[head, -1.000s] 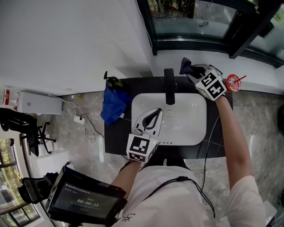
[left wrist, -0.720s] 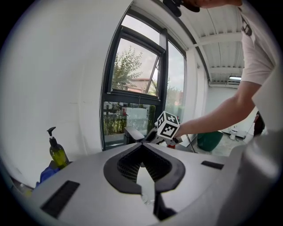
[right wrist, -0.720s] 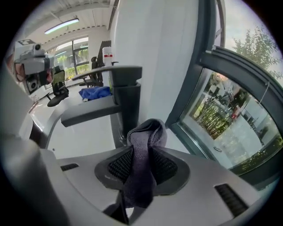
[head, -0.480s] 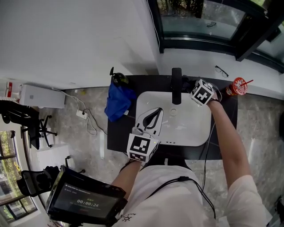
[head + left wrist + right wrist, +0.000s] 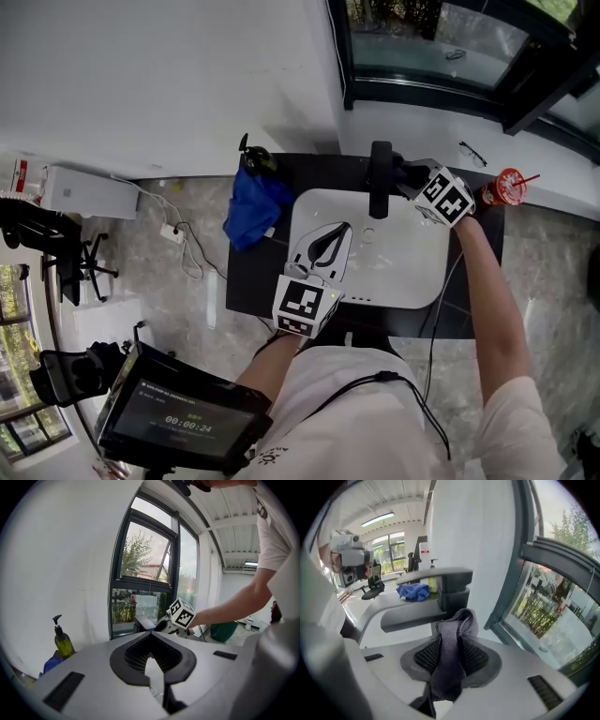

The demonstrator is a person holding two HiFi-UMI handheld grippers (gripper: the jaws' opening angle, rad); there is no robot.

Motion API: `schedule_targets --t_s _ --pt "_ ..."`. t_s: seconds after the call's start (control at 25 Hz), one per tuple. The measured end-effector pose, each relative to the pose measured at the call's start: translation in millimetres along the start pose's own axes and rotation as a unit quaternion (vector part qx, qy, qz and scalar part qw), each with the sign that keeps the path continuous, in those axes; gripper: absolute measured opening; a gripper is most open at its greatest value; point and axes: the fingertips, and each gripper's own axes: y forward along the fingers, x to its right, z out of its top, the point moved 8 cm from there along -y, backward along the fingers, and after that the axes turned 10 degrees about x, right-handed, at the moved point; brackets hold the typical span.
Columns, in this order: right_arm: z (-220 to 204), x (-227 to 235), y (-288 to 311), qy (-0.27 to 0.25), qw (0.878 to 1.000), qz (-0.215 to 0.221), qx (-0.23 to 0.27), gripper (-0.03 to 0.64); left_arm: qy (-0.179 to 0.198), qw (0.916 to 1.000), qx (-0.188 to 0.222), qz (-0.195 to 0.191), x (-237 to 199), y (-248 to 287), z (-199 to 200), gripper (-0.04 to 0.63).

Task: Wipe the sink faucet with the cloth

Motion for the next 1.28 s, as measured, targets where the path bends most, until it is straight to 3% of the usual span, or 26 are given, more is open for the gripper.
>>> schedule_targets --t_s 0.32,0.44,0.56,0.72,1.04,1.28 --pt "58.0 21.0 -61.4 -0.003 0.989 -0.05 0.141 0.115 0.002 0.9998 0.003 -0.019 7.4 7.5 1.0 -0.006" --pt "63.7 32.5 -72.2 0.013 0.983 -0.082 0.164 0.115 0.003 0.9997 0.005 -0.023 7.9 9.8 0.8 -0.006" --pt "49.4 41.8 -69.2 0.023 0.985 -0.116 0.129 0.115 0.005 0.9997 0.004 -0.023 7.7 7.6 0.9 -0.006" --pt "15.4 41.9 -48.7 0.044 0.99 -0.122 0.06 0.115 0.008 0.9998 0.0 -0.017 5.0 1.7 -1.0 -0.006" --pt "-28.5 16.6 0.5 0.019 0.996 -0.068 -0.059 0.115 0.002 1.0 0.0 -0.001 -3.6 -1.6 1.6 -0.006" --pt "-38.7 -6.5 31.0 0.006 0.996 -0.019 -0.089 0.115 0.004 1.0 -0.004 0.004 -6.9 -3.1 -0.7 -0.006"
